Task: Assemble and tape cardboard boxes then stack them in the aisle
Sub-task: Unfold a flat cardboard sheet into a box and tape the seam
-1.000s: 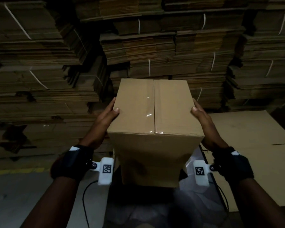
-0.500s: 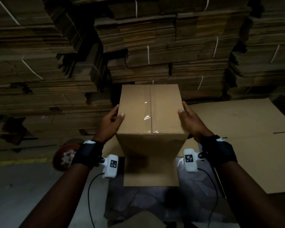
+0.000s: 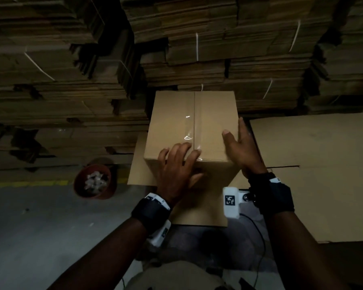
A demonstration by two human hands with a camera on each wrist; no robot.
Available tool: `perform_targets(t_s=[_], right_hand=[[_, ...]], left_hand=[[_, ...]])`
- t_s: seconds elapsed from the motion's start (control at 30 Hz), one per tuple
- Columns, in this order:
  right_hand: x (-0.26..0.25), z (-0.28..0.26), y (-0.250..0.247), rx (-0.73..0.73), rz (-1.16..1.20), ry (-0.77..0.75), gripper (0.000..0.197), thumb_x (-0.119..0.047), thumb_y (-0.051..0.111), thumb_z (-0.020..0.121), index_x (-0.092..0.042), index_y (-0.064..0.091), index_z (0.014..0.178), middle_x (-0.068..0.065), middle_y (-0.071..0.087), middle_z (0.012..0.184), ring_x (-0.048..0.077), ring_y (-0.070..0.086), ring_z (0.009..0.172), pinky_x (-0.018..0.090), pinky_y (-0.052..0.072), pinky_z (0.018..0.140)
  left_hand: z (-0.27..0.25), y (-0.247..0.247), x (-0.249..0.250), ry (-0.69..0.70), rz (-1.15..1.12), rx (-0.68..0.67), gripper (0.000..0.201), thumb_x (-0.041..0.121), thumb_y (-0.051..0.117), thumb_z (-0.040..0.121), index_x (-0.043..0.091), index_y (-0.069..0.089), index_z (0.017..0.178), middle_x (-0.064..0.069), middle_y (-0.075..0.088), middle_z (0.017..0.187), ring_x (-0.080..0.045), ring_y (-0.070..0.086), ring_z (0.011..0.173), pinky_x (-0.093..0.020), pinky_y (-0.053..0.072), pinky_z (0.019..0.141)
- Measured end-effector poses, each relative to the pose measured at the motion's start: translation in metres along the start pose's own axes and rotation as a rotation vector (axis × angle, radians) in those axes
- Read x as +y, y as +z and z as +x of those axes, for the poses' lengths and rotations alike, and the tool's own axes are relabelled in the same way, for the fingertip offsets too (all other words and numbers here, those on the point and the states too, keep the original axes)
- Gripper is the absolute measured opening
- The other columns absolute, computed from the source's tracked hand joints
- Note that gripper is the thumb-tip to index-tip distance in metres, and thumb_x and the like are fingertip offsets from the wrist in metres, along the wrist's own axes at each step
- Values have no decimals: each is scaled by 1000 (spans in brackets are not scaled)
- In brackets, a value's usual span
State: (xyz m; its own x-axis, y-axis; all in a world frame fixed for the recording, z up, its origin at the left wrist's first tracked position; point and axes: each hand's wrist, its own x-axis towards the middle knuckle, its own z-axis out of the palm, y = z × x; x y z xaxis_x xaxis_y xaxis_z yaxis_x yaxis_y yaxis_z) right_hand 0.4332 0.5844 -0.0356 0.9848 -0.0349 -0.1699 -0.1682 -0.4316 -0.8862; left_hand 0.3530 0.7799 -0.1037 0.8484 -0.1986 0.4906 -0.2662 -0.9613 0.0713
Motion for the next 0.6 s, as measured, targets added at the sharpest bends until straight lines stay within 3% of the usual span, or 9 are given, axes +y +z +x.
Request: perform_targets(t_s=[0.07, 0.17, 0.3, 0.37, 0.47, 0.57, 0.6], right_hand=[[-4, -1, 0, 21, -19, -2, 69, -43, 51, 105, -31, 15, 163, 1, 35, 162, 20, 42, 139, 27, 37, 101], [-6, -1, -1, 20, -20, 10, 69, -44, 50, 104, -33, 14, 163, 2, 33, 163, 22, 43, 138, 29, 38, 99], [-6, -2, -1, 1, -23, 17, 69, -45, 49, 104, -36, 12, 162, 3, 31, 163, 8, 53, 107, 29, 51, 88], [-6, -1, 0, 0, -18, 14, 70, -48, 50, 103, -39, 11, 162, 4, 26, 165, 17, 50, 126, 42, 53, 99], [-5, -1, 1, -1, 5, 23, 72, -50, 51, 102, -41, 10, 161, 1, 24, 167, 25, 39, 143, 50, 46, 109], [-2, 1, 1, 3, 17, 21, 71, -50, 51, 102, -41, 11, 161, -1, 28, 165, 24, 39, 144, 47, 42, 112], [-1, 1, 1, 3, 21, 19, 71, -50, 51, 102, -41, 11, 161, -1, 29, 165, 24, 40, 143, 45, 43, 110]], left_hand=[[3, 2, -1, 1, -2, 47, 58, 52, 72, 84, 23, 52, 131, -10, 59, 136, -31, 53, 127, -50, 33, 104], [4, -3, -4, 42, -57, 131, 44, 42, 70, 93, 20, 63, 131, -9, 62, 136, -30, 57, 124, -49, 37, 102], [0, -7, -10, 69, -120, 147, 33, 24, 57, 100, 18, 67, 131, -7, 62, 138, -29, 56, 127, -48, 38, 103], [0, -12, -8, 49, -174, 108, 35, 18, 51, 97, 15, 67, 128, -7, 64, 136, -26, 57, 128, -48, 38, 106], [10, -31, -3, -191, -428, 196, 28, 22, 45, 102, 14, 67, 117, -5, 73, 113, -15, 65, 106, -42, 48, 99], [33, -58, -6, -442, -715, 184, 27, 36, 35, 107, 23, 55, 120, 2, 71, 93, -7, 68, 81, -38, 60, 69], [42, -64, -10, -479, -762, 156, 29, 40, 33, 108, 24, 53, 120, 2, 69, 88, -7, 68, 77, -38, 60, 65]])
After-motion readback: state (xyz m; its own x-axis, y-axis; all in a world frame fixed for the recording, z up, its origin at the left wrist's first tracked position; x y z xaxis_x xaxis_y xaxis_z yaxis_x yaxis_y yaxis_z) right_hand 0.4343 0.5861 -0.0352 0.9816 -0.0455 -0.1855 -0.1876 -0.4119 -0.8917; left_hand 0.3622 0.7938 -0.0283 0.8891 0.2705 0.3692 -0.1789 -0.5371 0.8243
